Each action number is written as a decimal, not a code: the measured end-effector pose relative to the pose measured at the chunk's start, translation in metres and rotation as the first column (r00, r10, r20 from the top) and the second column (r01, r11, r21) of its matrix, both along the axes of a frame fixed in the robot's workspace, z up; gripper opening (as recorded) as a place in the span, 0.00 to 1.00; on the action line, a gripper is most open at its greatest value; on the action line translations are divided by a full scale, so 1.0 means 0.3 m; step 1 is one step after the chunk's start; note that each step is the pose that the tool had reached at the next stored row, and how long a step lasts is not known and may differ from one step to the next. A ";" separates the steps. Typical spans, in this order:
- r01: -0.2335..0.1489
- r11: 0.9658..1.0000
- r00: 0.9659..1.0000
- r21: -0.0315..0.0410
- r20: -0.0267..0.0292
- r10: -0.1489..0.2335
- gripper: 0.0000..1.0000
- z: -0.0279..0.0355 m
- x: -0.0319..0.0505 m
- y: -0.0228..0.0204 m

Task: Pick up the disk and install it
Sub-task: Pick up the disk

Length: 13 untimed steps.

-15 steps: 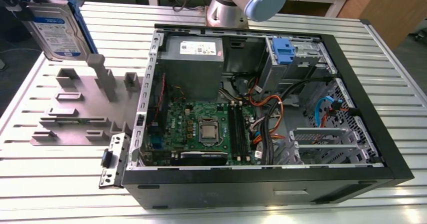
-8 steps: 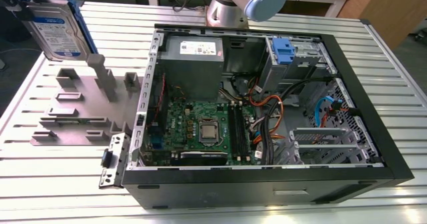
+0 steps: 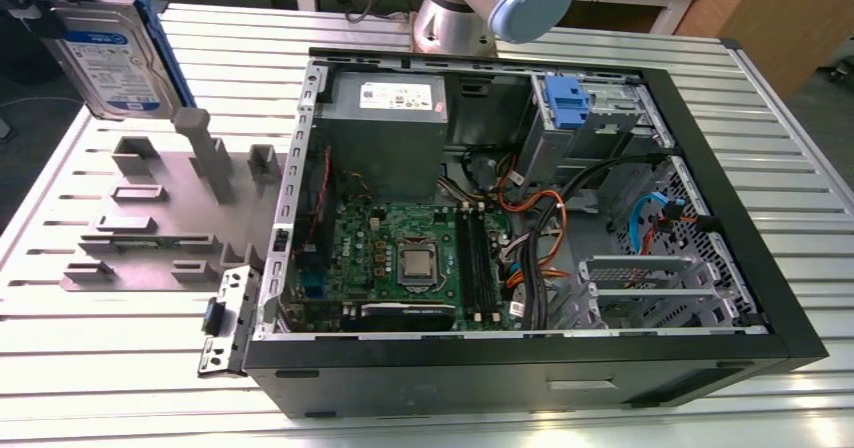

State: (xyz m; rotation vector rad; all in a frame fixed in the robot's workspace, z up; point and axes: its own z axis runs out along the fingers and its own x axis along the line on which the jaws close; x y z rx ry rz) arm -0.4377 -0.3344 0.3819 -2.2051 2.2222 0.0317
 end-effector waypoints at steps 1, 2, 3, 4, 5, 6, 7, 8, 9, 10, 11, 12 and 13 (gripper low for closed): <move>0.000 1.000 1.000 0.000 0.000 0.000 0.36 0.001 0.000 0.000; 0.000 1.000 1.000 0.000 0.000 0.000 0.36 0.003 0.000 0.000; 0.000 1.000 1.000 0.000 0.000 0.000 0.36 0.004 0.000 0.000; 0.000 1.000 1.000 0.000 0.000 0.000 0.36 0.005 0.000 0.000; 0.000 1.000 1.000 0.000 0.000 0.000 0.36 0.007 0.000 0.000; 0.000 1.000 1.000 0.000 0.000 0.000 0.36 0.009 0.000 0.000; 0.000 1.000 1.000 0.000 0.000 0.000 0.36 0.010 0.000 0.000; 0.000 1.000 1.000 0.000 0.000 0.000 0.36 0.011 0.000 0.000; 0.000 1.000 1.000 0.000 0.000 0.000 0.36 0.012 0.000 0.000; 0.000 1.000 1.000 0.000 0.000 0.000 0.36 0.013 0.000 0.000; 0.000 1.000 1.000 0.000 0.000 0.000 0.36 0.014 0.000 0.000; 0.000 1.000 1.000 0.000 0.000 0.000 0.36 0.015 0.000 0.000; 0.000 1.000 1.000 0.000 0.000 0.000 0.36 0.016 0.000 0.000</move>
